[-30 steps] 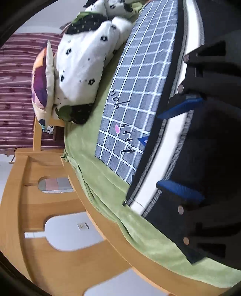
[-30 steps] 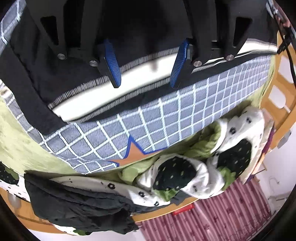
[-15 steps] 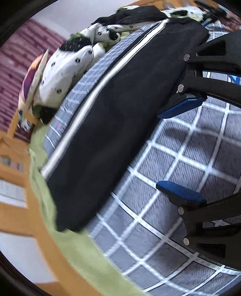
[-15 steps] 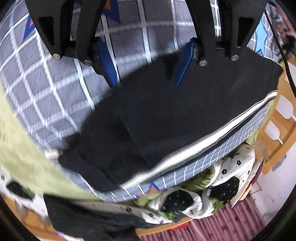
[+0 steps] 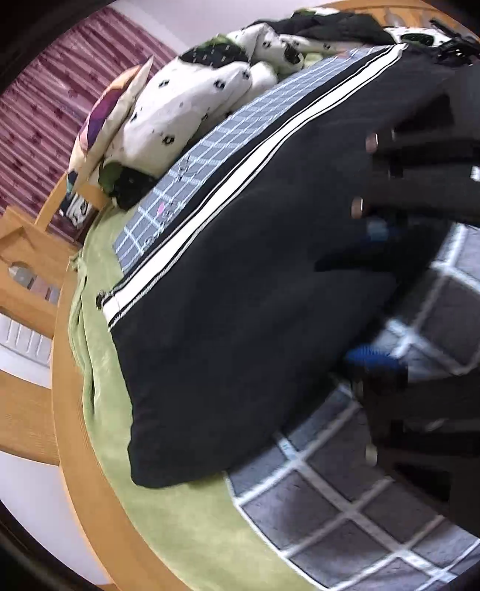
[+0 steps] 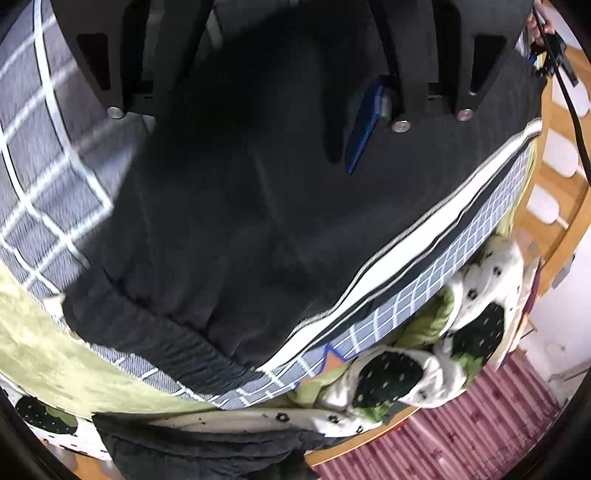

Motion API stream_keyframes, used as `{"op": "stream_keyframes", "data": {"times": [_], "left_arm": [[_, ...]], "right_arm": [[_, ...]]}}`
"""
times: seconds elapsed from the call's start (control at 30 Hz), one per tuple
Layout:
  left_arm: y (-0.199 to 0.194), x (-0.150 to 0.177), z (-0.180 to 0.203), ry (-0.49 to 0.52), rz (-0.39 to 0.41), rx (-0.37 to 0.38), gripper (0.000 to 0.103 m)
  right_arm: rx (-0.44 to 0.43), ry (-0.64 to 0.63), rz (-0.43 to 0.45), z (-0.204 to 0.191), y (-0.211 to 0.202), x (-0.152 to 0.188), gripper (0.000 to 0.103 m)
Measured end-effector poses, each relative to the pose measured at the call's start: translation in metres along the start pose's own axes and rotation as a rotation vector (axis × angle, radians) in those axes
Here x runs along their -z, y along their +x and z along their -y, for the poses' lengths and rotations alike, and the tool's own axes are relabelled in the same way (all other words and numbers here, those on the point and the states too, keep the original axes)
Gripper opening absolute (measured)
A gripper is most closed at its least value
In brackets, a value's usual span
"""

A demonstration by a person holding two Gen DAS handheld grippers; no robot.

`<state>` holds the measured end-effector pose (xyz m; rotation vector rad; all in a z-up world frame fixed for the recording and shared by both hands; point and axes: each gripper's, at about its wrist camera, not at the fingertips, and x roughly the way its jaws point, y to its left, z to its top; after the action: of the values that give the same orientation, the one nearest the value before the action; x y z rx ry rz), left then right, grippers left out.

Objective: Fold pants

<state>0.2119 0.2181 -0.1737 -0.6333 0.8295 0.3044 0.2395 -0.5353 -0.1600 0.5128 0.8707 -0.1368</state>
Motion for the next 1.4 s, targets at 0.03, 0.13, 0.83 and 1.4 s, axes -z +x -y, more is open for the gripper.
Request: {"op": "stream_keyframes", "data": {"times": [0.03,0.13,0.83,1.4], "left_arm": [[0.003,-0.005,0.002,-0.001,-0.005,0.0,0.021],[-0.002,-0.017,0.015,0.054,0.003,0.006,0.012],[-0.109,0.093,-0.012,0.27,-0.052,-0.019,0.015],[-0.181,0.101,-0.029,0.289,0.079,-0.123,0.056]], "right_arm": [[0.017,0.017,0.008,0.001,0.004,-0.006,0.037],[-0.009,0.059,0.02,0.005,0.008,-0.022,0.021],[-0.032,-0.147,-0.071,0.069,-0.134,0.037,0.021],[-0.097,0.267,0.049,0.141,-0.125,0.042,0.089]]}}
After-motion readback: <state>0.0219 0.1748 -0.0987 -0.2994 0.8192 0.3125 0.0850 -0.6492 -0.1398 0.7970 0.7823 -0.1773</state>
